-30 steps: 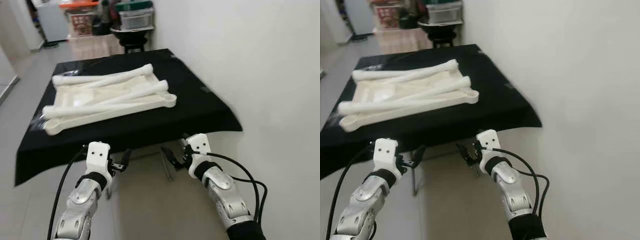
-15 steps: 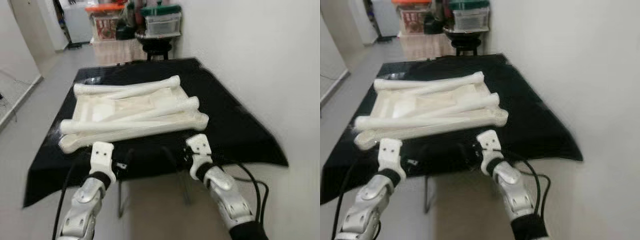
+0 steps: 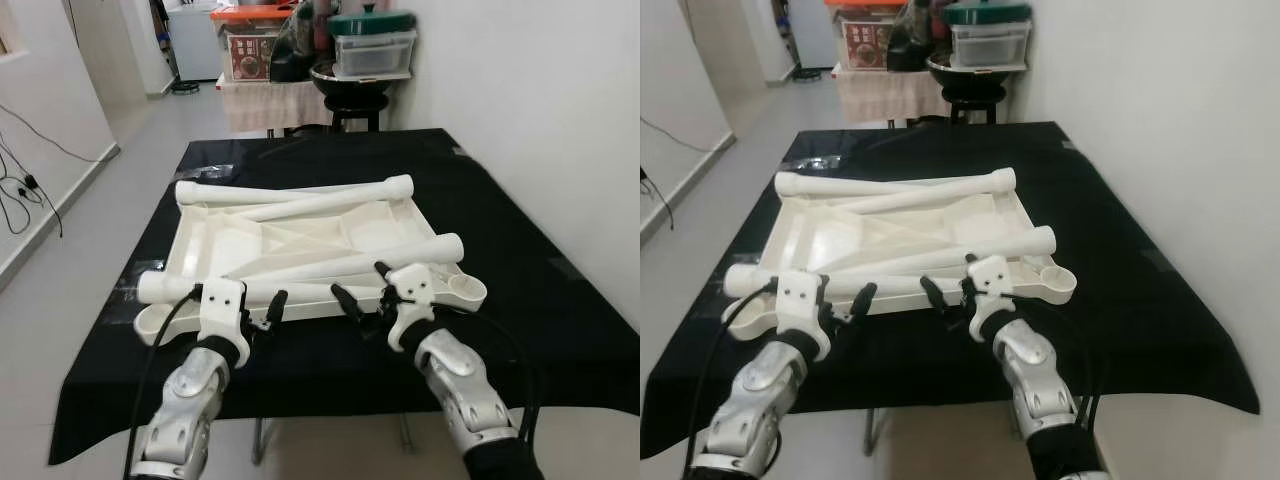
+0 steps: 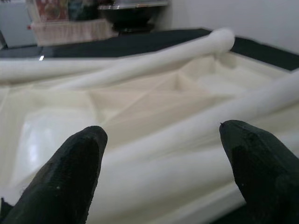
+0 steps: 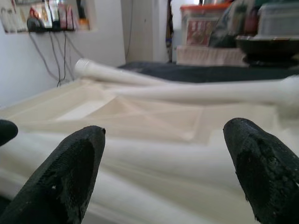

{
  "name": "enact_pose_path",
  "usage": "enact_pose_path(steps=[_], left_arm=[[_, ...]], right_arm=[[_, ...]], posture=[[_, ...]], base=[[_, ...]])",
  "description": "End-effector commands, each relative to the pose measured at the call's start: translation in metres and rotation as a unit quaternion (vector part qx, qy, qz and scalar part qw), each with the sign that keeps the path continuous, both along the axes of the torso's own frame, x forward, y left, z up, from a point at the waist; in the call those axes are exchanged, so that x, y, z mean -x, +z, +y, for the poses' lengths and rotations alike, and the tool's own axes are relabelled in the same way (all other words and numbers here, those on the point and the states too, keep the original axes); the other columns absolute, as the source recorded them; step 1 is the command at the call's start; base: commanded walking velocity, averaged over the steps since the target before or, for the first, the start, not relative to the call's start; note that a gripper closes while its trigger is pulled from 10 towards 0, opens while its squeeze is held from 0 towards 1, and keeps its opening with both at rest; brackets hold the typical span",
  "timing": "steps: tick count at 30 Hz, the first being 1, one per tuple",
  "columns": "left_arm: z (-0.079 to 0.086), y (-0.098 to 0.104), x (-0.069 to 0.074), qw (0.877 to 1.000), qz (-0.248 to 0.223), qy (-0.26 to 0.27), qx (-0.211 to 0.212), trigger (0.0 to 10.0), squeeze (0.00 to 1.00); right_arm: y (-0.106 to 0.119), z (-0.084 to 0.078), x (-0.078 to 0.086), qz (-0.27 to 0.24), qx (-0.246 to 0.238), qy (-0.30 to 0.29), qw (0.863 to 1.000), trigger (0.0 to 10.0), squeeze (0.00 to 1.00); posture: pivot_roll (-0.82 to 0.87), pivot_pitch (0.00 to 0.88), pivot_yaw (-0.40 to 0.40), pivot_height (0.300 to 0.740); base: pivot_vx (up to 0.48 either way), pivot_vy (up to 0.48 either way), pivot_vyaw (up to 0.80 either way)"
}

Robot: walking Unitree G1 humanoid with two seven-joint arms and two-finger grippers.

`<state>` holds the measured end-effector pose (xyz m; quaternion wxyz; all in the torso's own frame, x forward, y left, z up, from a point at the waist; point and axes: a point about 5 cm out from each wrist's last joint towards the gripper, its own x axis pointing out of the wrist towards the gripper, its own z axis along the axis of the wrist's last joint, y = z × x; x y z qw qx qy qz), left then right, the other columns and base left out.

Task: Building children table

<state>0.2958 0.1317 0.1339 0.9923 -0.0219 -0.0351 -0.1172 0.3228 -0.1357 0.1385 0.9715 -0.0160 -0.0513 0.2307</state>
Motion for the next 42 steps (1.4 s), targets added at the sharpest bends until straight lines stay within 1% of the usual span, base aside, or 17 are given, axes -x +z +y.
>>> enact_pose_path(steps=[1,5,8,12,15,19,22,27,31,32,34,35,38,39,40,41,42], left_arm=[[-0.005,0.003,-0.001,1.0,-0.003,-0.01,0.007,10.0,0.0],[-0.004,0.001,-0.001,1.0,0.009,-0.002,0.019,10.0,0.0],[-0.004,0.001,-0.001,1.0,0.009,-0.002,0.019,10.0,0.0],[-0.005,0.002,-0.002,0.999,0.008,-0.003,0.039,10.0,0.0],[-0.004,0.001,-0.004,0.999,0.022,0.0,0.047,10.0,0.0],[0.004,-0.003,-0.009,0.998,0.032,0.04,0.038,10.0,0.0],[0.007,-0.004,-0.009,0.998,0.031,0.041,0.033,10.0,0.0],[0.009,-0.007,-0.006,0.998,0.032,0.03,0.036,10.0,0.0],[-0.001,-0.011,-0.001,0.997,0.041,-0.009,0.058,10.0,0.0],[-0.001,-0.011,-0.001,0.997,0.041,-0.009,0.058,10.0,0.0],[-0.01,-0.011,0.002,0.996,0.045,-0.044,0.067,10.0,0.0],[-0.01,-0.011,0.002,0.996,0.045,-0.044,0.067,10.0,0.0],[-0.015,-0.01,0.004,0.994,0.045,-0.067,0.078,10.0,0.0],[-0.016,-0.011,0.005,0.994,0.047,-0.07,0.075,10.0,0.0],[-0.016,-0.011,0.005,0.994,0.047,-0.07,0.075,10.0,0.0],[-0.015,-0.011,0.004,0.994,0.047,-0.063,0.078,10.0,0.0],[-0.015,-0.012,0.003,0.994,0.047,-0.056,0.079,10.0,0.0]], right_arm=[[0.01,-0.004,-0.003,-0.013,-0.016,-0.002,1.0,10.0,0.0],[0.021,-0.003,-0.004,-0.031,-0.012,-0.001,0.999,10.0,0.0],[0.021,-0.003,-0.004,-0.031,-0.012,-0.001,0.999,10.0,0.0],[0.022,0.0,-0.003,-0.034,-0.012,0.002,0.999,10.0,0.0],[0.021,0.002,-0.002,-0.032,-0.012,0.002,0.999,10.0,0.0],[0.021,0.001,-0.003,-0.026,-0.004,0.001,1.0,10.0,0.0],[0.019,-0.002,-0.005,-0.02,0.003,-0.007,1.0,10.0,0.0],[0.014,-0.013,-0.01,-0.002,0.054,-0.035,0.998,10.0,0.0],[0.009,-0.027,-0.019,0.012,0.122,-0.099,0.988,10.0,0.0],[0.009,-0.027,-0.019,0.012,0.122,-0.099,0.988,10.0,0.0],[0.01,-0.039,-0.023,0.027,0.126,-0.128,0.983,10.0,0.0],[0.01,-0.039,-0.023,0.027,0.126,-0.128,0.983,10.0,0.0],[0.018,-0.046,-0.027,0.028,0.149,-0.135,0.979,10.0,0.0],[0.022,-0.047,-0.028,0.025,0.179,-0.125,0.976,10.0,0.0],[0.022,-0.047,-0.028,0.025,0.179,-0.125,0.976,10.0,0.0],[0.026,-0.047,-0.029,0.017,0.237,-0.114,0.965,10.0,0.0],[0.028,-0.047,-0.029,0.011,0.277,-0.107,0.955,10.0,0.0]], posture=[[-0.04,0.0,0.008,0.74],[-0.04,0.0,0.018,0.74],[-0.04,0.0,0.018,0.74],[-0.04,0.0,0.019,0.74],[-0.04,0.0,0.023,0.74],[-0.02,0.0,0.018,0.74],[-0.02,0.0,0.013,0.74],[-0.02,0.0,0.004,0.74],[-0.02,0.0,0.004,0.74],[-0.02,0.0,0.004,0.74],[-0.02,0.0,0.005,0.74],[-0.02,0.0,0.005,0.74],[-0.02,0.0,0.006,0.74],[-0.03,0.0,0.007,0.74],[-0.03,0.0,0.007,0.74],[-0.03,0.0,0.004,0.74],[-0.03,0.0,0.004,0.74]], base=[[0.259,0.0,0.0],[0.065,0.0,0.0],[0.0,0.0,0.0],[0.0,0.0,0.0],[0.0,0.0,0.0],[0.0,0.0,0.0],[0.0,0.0,0.0],[0.0,0.0,0.8],[0.0,0.0,0.8],[0.0,0.0,0.8],[0.0,0.0,0.0],[0.0,0.0,0.0],[0.0,0.0,0.0],[0.0,-0.469,0.0],[0.0,-0.469,0.0],[0.0,-0.469,0.0],[0.0,-0.469,0.0]])
